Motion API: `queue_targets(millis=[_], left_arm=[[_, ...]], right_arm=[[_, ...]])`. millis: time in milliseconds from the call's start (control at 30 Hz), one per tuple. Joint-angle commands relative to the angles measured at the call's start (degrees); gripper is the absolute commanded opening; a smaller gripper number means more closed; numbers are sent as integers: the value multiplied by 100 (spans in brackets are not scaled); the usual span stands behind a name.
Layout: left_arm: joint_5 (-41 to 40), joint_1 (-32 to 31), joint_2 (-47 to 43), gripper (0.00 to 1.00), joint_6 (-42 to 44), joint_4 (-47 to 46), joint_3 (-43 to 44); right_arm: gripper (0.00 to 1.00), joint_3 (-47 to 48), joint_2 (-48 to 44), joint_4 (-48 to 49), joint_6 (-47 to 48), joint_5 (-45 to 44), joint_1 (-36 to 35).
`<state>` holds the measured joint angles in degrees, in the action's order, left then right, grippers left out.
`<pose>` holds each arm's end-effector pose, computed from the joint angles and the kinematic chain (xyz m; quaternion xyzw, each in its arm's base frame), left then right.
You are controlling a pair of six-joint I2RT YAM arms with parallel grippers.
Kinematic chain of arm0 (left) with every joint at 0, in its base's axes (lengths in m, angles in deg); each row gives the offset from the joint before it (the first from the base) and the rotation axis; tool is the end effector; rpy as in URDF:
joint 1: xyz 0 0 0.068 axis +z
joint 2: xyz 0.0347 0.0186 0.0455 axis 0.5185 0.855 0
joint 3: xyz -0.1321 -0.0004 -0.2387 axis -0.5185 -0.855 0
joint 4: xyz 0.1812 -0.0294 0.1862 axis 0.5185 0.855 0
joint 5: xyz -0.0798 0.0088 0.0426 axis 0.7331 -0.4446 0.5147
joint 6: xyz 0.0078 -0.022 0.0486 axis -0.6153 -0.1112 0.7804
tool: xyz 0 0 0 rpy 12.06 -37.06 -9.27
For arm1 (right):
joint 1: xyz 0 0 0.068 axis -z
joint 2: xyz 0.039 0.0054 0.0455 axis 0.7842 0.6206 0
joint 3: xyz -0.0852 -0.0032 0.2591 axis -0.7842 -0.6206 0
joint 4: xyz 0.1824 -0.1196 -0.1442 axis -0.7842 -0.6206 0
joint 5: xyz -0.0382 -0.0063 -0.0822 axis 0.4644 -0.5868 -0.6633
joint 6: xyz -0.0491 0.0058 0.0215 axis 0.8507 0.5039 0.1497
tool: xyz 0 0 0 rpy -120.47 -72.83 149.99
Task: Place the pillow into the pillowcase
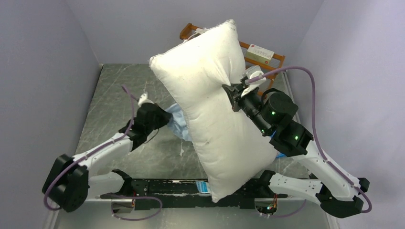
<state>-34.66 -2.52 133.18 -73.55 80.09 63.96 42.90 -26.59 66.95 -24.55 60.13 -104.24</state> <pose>0.2143 -0.1356 0.2142 -0.1981 0.8332 -0.3004 0.4198 0.1145 0.1314 0.4752 -0.2378 0.6349 0.1737 0.7143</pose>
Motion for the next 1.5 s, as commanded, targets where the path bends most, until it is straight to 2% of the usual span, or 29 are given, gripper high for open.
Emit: queue_targets(millis=[0,133,300,533,633,767,867,967,1167,1233,1367,1467], left_arm=[[-310,747,-616,5,510,1101,482],[-317,1633,-897,5,817,1828,1125],[-443,2368,-1197,5,1126,2566,2137],[-1651,2523,-1431,5,1547,3244,3648],[-2058,2523,-1454,5,1671,3305,4381],[-2248,2523,-1428,5,1830,3255,5240],[-2081,2523,-1364,5,1958,3214,5810],[-1582,2523,-1295,5,2052,3199,6237],[-637,2523,-1325,5,1954,3172,6551],[-521,2523,-1351,5,1975,3216,6681],[-601,2523,-1429,5,2034,3315,7010],[-475,2523,-1516,5,1962,3267,7136]], right_arm=[[0,187,81,1054,507,59,-2],[0,167,322,1145,942,5,4],[0,382,623,913,1660,91,0],[0,645,1167,378,2322,348,7],[0,617,1413,293,2277,588,4],[0,409,1732,465,2086,482,5],[0,109,1901,744,1888,295,6],[0,-188,2063,1020,1632,273,10],[0,-473,2488,1276,1065,258,9],[5,-382,2633,1198,883,226,11],[39,-32,2792,907,470,337,13],[49,61,2601,897,198,871,13]])
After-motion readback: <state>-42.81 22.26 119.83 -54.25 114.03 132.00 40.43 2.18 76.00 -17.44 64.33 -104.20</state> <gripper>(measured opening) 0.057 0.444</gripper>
